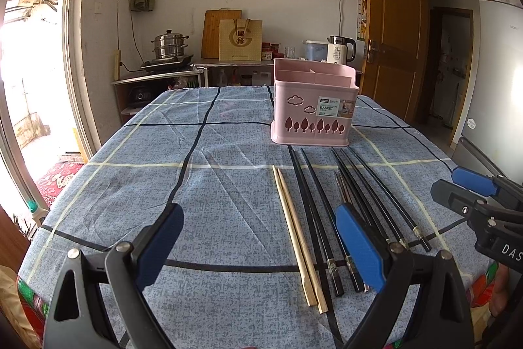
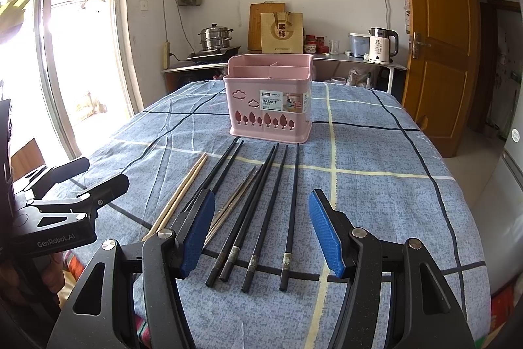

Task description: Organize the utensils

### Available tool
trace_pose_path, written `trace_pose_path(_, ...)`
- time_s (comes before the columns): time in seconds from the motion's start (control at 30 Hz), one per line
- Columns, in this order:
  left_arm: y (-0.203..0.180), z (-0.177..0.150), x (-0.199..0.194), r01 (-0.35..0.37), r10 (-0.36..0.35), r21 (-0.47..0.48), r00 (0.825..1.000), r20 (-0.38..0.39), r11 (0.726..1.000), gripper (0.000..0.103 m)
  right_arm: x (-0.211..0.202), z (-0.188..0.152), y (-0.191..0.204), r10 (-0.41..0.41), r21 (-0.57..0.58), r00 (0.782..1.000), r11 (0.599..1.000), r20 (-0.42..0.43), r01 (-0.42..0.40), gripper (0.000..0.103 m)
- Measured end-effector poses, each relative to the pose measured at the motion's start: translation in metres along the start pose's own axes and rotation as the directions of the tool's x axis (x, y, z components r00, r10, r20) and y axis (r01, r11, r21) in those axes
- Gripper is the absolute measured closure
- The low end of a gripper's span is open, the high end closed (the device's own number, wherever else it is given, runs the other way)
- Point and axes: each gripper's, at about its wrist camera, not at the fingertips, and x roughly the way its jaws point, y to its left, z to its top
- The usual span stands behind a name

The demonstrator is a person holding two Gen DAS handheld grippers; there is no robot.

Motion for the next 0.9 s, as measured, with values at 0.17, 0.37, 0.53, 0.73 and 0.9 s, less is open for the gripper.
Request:
trace_pose_path(0.17,0.000,0.000,0.000,0.001,-0.001,0.000,1.000,-0.001,1.000,0.007,0.000,0.000,0.000,0.000,0.000,1.000,1.000,-0.001,0.000,0.043)
trace_pose_path(0.37,0.000,-0.001,0.000,0.006,-0.006,-0.003,1.000,-0.007,1.000,0.007,0.000,0.000,0.000,0.001,0.001,1.000,1.000,0.000,-0.001,0.043)
trace_pose_path(0.53,0.000,-0.001,0.004,0.003,-0.003,0.004,1.000,-0.016,1.000,0.007,0.000,0.000,0.000,0.001,0.003,1.000,1.000,-0.003,-0.001,0.043)
trace_pose_path(0.73,0.000,0.001,0.019,0.018,-0.017,0.022,0.998,-0.055,1.000,0.007,0.009,0.003,-0.003,0.007,0.006,1.000,1.000,-0.015,-0.007,0.043)
trace_pose_path(0.9,0.000,0.004,0.039,0.017,-0.012,0.050,0.995,-0.100,0.999,0.007,0.021,0.007,-0.004,0.006,-0.005,0.999,1.000,-0.034,-0.006,0.043)
